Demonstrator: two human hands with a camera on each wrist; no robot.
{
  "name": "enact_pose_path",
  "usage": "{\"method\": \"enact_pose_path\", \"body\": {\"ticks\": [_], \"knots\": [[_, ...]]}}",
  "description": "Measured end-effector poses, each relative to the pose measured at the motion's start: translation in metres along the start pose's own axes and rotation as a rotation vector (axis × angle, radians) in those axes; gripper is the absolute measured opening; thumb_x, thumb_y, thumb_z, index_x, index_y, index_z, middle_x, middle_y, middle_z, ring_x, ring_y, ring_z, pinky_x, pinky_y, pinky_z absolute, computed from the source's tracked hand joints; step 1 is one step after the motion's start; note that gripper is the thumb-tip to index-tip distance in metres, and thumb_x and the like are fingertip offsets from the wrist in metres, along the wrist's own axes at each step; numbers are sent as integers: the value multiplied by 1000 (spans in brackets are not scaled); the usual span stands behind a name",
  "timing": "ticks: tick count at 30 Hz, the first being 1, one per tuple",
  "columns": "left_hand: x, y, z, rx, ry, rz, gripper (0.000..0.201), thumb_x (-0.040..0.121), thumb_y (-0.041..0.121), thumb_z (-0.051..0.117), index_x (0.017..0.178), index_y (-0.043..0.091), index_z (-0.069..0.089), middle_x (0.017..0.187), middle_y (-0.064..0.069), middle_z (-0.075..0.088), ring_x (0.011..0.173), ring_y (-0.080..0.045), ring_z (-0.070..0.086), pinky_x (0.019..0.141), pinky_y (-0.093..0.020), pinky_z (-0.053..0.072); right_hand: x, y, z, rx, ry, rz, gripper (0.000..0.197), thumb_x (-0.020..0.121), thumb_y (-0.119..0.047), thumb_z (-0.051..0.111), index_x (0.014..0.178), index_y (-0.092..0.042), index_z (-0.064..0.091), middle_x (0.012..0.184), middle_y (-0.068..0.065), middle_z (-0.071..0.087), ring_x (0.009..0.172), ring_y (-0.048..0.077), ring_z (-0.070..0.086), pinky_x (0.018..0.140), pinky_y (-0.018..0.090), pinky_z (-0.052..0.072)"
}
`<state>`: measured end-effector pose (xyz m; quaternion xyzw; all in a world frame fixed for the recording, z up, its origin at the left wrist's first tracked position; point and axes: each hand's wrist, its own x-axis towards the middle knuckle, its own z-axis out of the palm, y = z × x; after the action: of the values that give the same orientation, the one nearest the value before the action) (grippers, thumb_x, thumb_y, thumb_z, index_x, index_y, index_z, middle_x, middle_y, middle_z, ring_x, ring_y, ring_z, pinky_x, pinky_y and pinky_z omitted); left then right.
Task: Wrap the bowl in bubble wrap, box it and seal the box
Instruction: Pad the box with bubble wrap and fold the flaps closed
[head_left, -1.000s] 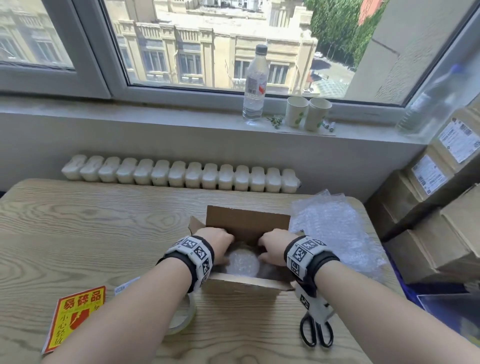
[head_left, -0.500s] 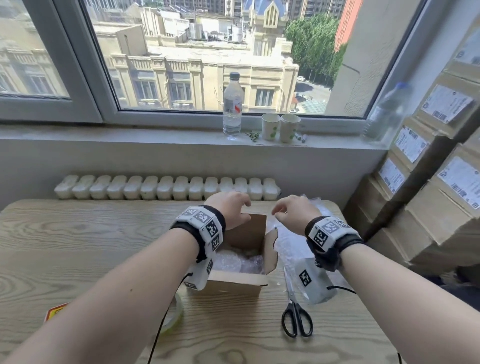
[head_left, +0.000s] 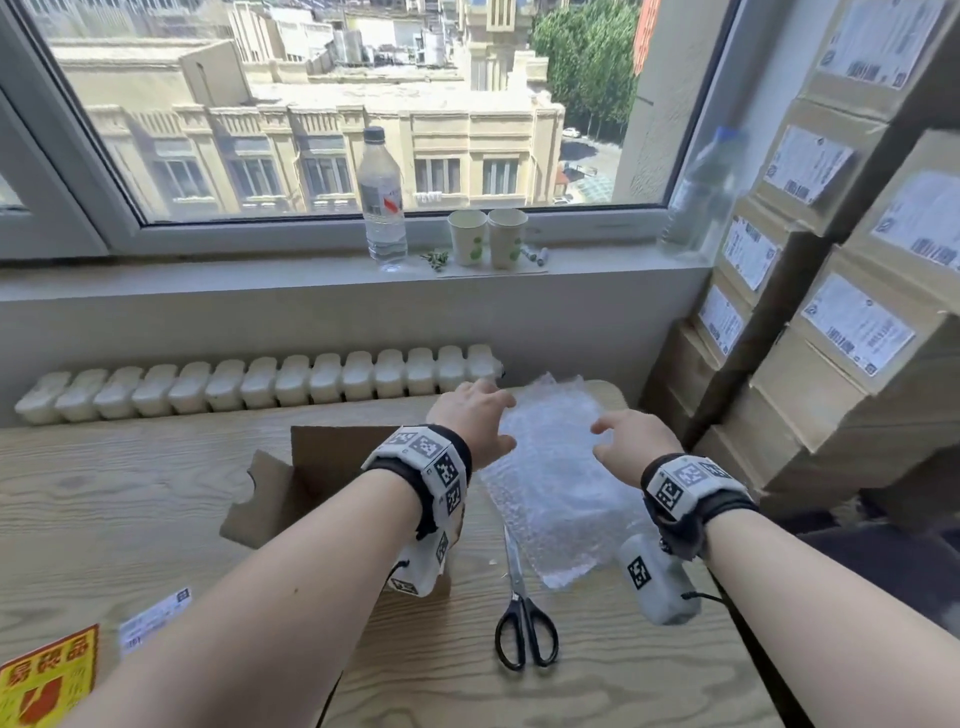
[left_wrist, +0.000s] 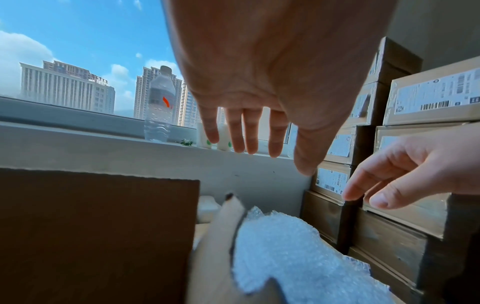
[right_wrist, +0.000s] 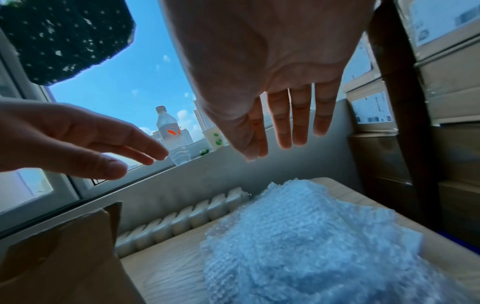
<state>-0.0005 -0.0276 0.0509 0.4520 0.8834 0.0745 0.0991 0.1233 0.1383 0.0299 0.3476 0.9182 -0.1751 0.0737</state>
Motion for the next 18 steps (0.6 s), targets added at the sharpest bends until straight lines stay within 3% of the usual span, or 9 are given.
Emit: {"method": "enact_pose_path", "body": {"ticks": [3, 9, 14, 18], "knots": [[21, 14, 13, 4, -32, -5, 53, 89, 37, 57, 138, 24, 42, 143, 0, 39, 130, -19, 37, 107, -35, 34, 14, 22, 9, 44, -40, 38, 37, 88, -23, 53, 125, -27, 59, 134, 3, 55, 117, 23, 54, 89, 30, 45], [70, 30, 36, -19, -122, -89, 51, 90, 37, 56, 137, 23, 43, 144, 0, 38, 130, -19, 38, 105, -36, 37, 47, 57, 24, 102, -135, 165, 36, 89, -20, 51, 124, -18, 59, 129, 10, 57, 114, 30, 55, 87, 29, 44], [99, 38, 63, -19, -232, -157, 53, 91, 35, 55, 139, 21, 40, 143, -3, 38, 129, -21, 40, 103, -38, 40, 71, 72, 41, 244, -203, 310, 54, 82, -36, 62, 131, -16, 50, 111, 9, 63, 91, 27, 66, 73, 28, 46], [114, 37, 85, -44, -339, -211, 57, 92, 35, 55, 143, 19, 34, 146, -5, 35, 123, -24, 47, 97, -35, 44, 85, 77, 56, 295, -312, 288, 60, 78, -45, 71, 127, -16, 52, 121, 5, 60, 98, 24, 64, 85, 33, 49]]}}
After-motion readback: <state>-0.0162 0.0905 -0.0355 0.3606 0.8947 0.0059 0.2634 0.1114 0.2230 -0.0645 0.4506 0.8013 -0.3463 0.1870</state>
